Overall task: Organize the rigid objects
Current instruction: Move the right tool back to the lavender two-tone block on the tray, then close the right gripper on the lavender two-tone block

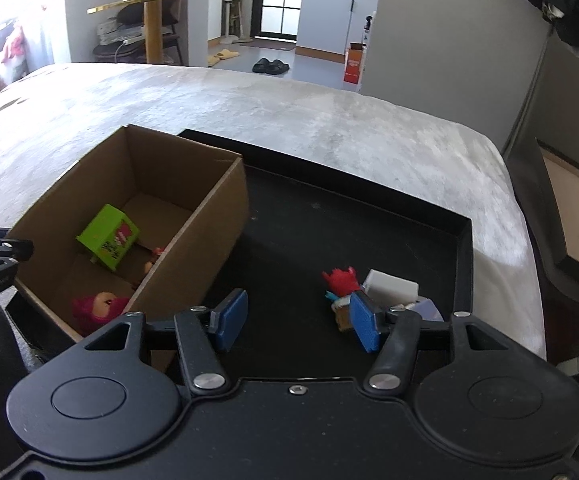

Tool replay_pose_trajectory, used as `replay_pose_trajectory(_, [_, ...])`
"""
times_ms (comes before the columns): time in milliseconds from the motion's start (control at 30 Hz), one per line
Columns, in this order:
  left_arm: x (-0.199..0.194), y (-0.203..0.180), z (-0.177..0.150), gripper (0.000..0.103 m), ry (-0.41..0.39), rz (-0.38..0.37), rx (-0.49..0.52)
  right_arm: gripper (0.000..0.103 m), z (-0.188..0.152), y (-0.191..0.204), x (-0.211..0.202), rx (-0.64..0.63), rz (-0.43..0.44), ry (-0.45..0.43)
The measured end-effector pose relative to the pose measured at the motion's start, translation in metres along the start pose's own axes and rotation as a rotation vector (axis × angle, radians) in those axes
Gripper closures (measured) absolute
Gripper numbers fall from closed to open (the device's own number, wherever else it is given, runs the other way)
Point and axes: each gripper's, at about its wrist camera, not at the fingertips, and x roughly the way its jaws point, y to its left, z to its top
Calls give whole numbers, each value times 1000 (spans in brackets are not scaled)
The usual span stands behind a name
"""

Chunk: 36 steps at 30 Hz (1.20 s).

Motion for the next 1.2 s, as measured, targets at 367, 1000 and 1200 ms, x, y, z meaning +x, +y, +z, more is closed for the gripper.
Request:
replay_pose_trajectory(367, [0,-5,0,90,-2,30,17,46,-15,-40,15,88,-45,21])
replay_pose_trajectory(1000, [-1,-7,0,89,-5,53,30,46,-29,-84,63,105,-119,92])
replay_pose_trajectory(1200, [0,-8,0,89,-4,55,34,46,-26,-82,75,85,-132,100])
